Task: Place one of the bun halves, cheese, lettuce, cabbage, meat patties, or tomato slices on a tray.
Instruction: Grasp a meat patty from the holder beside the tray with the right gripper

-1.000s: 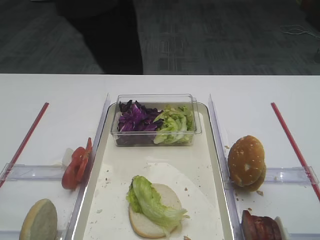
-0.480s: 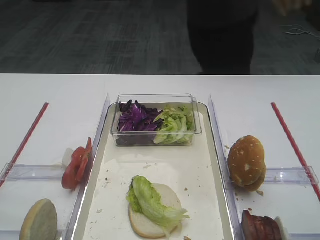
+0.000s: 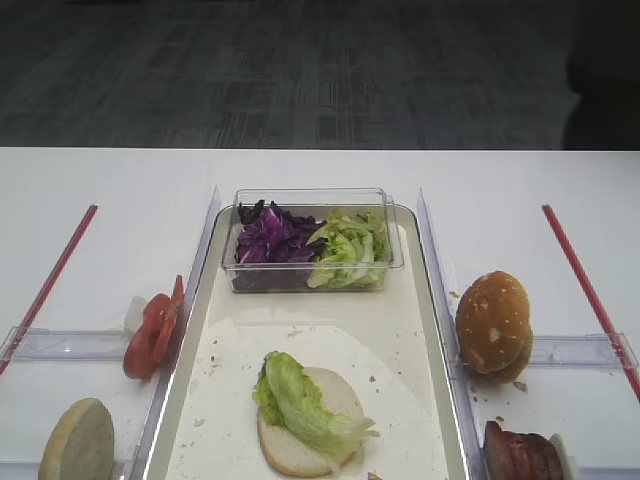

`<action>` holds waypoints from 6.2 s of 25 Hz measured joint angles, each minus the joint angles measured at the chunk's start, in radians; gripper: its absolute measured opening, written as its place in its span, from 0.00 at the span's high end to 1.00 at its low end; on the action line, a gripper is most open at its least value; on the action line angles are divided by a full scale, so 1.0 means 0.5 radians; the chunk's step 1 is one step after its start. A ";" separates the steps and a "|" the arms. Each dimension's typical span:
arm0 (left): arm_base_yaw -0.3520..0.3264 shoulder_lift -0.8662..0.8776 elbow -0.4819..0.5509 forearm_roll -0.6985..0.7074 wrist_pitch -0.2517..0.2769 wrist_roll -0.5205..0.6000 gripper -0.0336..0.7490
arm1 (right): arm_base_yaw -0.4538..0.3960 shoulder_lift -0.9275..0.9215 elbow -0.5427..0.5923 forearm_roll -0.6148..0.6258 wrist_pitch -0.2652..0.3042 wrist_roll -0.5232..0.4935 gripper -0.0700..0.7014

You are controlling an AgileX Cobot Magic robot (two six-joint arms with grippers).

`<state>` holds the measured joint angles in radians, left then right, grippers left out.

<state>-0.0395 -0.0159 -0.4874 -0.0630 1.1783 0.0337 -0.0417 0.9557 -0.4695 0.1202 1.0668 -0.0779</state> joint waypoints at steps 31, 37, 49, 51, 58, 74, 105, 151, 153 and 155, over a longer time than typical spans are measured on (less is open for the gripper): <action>0.000 0.000 0.000 0.000 0.000 -0.024 0.41 | 0.000 0.131 -0.284 0.108 0.149 0.029 0.31; 0.000 0.000 0.000 0.000 0.000 -0.024 0.41 | 0.000 0.265 -0.291 0.208 0.157 0.013 0.34; 0.000 0.000 0.000 0.000 0.000 -0.033 0.41 | 0.000 0.288 -0.366 0.301 0.174 -0.040 0.35; 0.000 0.000 0.000 0.000 0.000 -0.035 0.41 | 0.000 0.295 -0.370 0.338 0.179 -0.061 0.35; 0.000 0.000 0.000 0.000 0.000 -0.038 0.41 | 0.120 0.400 -0.384 0.386 0.179 -0.088 0.35; 0.000 0.000 0.000 0.000 0.000 -0.038 0.41 | 0.896 0.782 -0.595 0.333 -0.025 0.290 0.40; 0.000 0.000 0.000 0.004 0.000 -0.038 0.41 | 1.210 1.257 -0.755 0.253 -0.118 0.482 0.58; 0.000 0.000 0.000 0.004 0.000 -0.038 0.41 | 1.210 0.989 -0.760 0.300 0.102 0.478 0.82; 0.000 0.000 0.000 0.004 0.000 -0.038 0.41 | 1.210 0.989 -0.777 0.296 0.123 0.478 0.82; 0.000 0.000 0.000 0.004 0.000 -0.038 0.41 | 1.210 0.989 -0.804 0.292 0.124 0.465 0.82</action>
<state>-0.0395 -0.0159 -0.4874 -0.0612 1.1783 0.0147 0.5634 1.4501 -0.8715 0.2663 1.1290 0.1545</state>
